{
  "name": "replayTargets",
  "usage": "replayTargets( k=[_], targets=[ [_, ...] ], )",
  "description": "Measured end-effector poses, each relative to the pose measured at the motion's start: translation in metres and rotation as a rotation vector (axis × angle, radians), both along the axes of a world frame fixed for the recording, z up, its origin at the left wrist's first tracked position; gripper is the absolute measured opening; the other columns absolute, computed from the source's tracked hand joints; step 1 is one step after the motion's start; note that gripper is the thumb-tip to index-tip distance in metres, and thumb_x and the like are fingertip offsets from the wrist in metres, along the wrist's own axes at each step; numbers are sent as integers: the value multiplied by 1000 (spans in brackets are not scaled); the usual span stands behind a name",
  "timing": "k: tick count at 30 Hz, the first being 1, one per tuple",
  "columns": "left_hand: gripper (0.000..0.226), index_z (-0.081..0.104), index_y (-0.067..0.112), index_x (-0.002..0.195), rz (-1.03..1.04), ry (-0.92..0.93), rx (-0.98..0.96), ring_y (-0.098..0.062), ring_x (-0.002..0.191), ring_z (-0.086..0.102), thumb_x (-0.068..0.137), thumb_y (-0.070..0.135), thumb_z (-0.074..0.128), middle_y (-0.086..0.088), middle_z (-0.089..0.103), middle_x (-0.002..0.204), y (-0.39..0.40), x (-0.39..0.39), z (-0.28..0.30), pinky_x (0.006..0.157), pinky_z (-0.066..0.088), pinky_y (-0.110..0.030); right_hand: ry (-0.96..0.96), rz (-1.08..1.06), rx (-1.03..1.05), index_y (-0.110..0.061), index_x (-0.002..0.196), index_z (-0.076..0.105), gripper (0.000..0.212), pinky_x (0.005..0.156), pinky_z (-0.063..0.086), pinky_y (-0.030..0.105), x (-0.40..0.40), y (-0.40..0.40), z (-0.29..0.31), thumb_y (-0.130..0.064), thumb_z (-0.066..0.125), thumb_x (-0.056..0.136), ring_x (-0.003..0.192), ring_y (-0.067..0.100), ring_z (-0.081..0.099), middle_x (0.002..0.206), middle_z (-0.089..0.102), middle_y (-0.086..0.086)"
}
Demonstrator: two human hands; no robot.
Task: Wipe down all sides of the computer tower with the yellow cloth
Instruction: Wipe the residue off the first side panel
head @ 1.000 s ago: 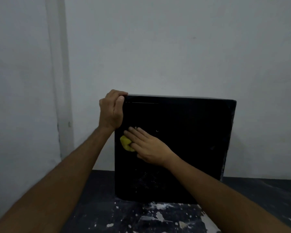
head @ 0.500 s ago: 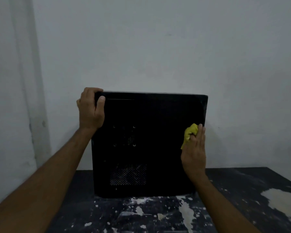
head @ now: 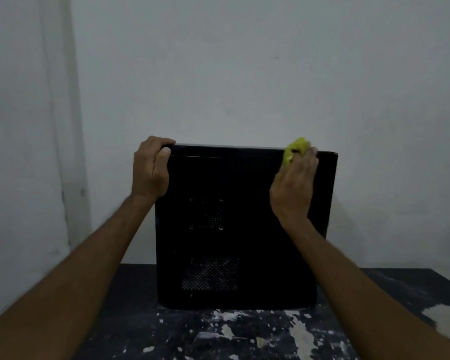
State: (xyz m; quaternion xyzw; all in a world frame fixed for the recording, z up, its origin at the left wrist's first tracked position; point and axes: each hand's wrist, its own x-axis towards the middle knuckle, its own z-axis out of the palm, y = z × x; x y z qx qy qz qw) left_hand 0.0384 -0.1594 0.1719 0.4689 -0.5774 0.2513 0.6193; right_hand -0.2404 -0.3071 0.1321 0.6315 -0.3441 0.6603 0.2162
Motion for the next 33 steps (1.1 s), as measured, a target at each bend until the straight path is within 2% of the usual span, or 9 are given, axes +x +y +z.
replayTargets(
  k=[5,7,11,13,17,21,24,28,33],
  targets=[
    [58,72,14,122,-179,116,108,-11,131,54,97,42,27,-4,61,142,15,9,12,111,40,-26,235,184,-72,14,142,42,52,122,20,60,83,44,3,-1,48,93,148,52,24,156,31,36],
    [53,72,35,121,-305,200,148,-15,136,52,95,46,27,-8,50,154,17,12,17,118,36,-34,339,246,-77,13,142,44,54,124,17,59,117,66,6,0,46,90,150,51,21,158,29,35],
    [55,25,29,160,-655,536,232,-24,126,64,105,35,25,-14,63,140,31,33,34,121,35,-46,584,309,-135,8,149,38,61,126,12,57,181,102,10,-1,34,89,151,50,19,160,26,33],
    [56,24,24,161,-756,615,275,-25,128,62,105,30,26,-14,59,145,35,38,37,121,35,-46,720,286,-172,5,152,32,64,126,9,55,193,108,-1,-3,38,89,152,48,18,161,25,31],
    [54,39,11,154,-620,527,208,-19,135,56,105,28,26,4,61,136,38,30,17,122,34,-41,1056,241,-287,-3,153,32,64,127,6,53,182,98,-64,-10,48,91,153,44,18,163,26,26],
    [56,52,7,146,-409,511,132,-13,131,58,98,31,35,-6,62,140,44,17,-27,110,43,-19,1278,265,-297,-6,153,36,57,127,-2,49,154,89,-140,-17,27,98,155,40,14,165,23,21],
    [46,59,11,137,-307,550,161,-8,121,60,99,26,37,-2,65,133,44,12,-73,101,45,-14,1435,279,-251,-9,155,31,57,128,0,48,135,90,-179,-19,33,100,156,34,14,166,23,16],
    [30,64,15,126,-222,645,238,-1,106,60,105,10,42,-1,66,125,43,15,-119,99,46,-22,1602,295,-217,-10,148,40,52,128,2,45,104,80,-213,-15,54,97,154,29,22,161,38,11],
    [30,66,18,116,-182,747,361,-18,111,56,107,15,38,-3,64,124,30,36,-140,107,44,-45,1673,176,-168,-14,144,49,54,127,10,49,43,57,-220,-17,69,94,154,27,22,156,47,6]
  ],
)
